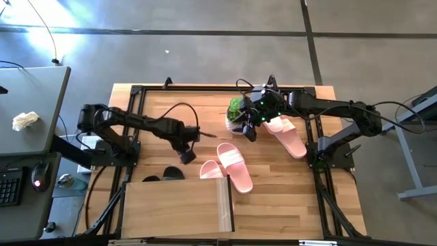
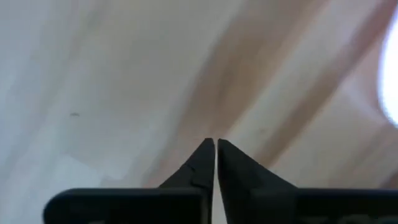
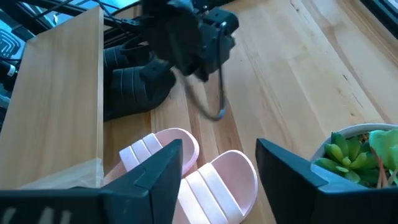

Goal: Pick and place slides into the shelf
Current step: Put the black slide under the shelf

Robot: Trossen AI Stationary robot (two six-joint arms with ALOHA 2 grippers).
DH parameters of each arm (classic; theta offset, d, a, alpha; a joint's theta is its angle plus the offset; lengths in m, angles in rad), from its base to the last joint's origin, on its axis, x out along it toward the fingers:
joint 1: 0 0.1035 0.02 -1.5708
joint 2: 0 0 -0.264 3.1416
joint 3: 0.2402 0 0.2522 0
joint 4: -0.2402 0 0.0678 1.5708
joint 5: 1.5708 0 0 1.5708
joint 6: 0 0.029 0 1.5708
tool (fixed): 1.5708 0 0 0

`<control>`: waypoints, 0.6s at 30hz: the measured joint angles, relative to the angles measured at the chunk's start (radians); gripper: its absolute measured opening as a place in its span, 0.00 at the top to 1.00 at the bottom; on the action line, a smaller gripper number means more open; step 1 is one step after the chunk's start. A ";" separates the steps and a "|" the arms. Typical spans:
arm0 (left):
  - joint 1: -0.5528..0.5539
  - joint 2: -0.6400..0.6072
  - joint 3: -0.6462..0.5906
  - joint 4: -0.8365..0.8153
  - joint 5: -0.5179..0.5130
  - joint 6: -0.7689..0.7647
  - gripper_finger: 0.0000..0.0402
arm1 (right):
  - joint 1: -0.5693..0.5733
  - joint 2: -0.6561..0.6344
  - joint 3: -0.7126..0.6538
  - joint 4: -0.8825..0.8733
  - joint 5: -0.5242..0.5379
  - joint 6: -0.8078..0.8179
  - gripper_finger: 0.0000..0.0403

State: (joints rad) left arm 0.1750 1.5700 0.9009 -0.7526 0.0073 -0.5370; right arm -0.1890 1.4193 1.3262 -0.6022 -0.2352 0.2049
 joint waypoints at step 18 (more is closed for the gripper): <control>-0.228 0.020 0.001 -0.027 0.027 -0.181 0.99 | 0.000 0.000 0.000 0.000 -0.003 -0.004 0.60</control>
State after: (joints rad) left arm -0.0527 1.5898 0.9016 -0.7793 0.0344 -0.7183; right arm -0.1890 1.4193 1.3266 -0.6025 -0.2382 0.2012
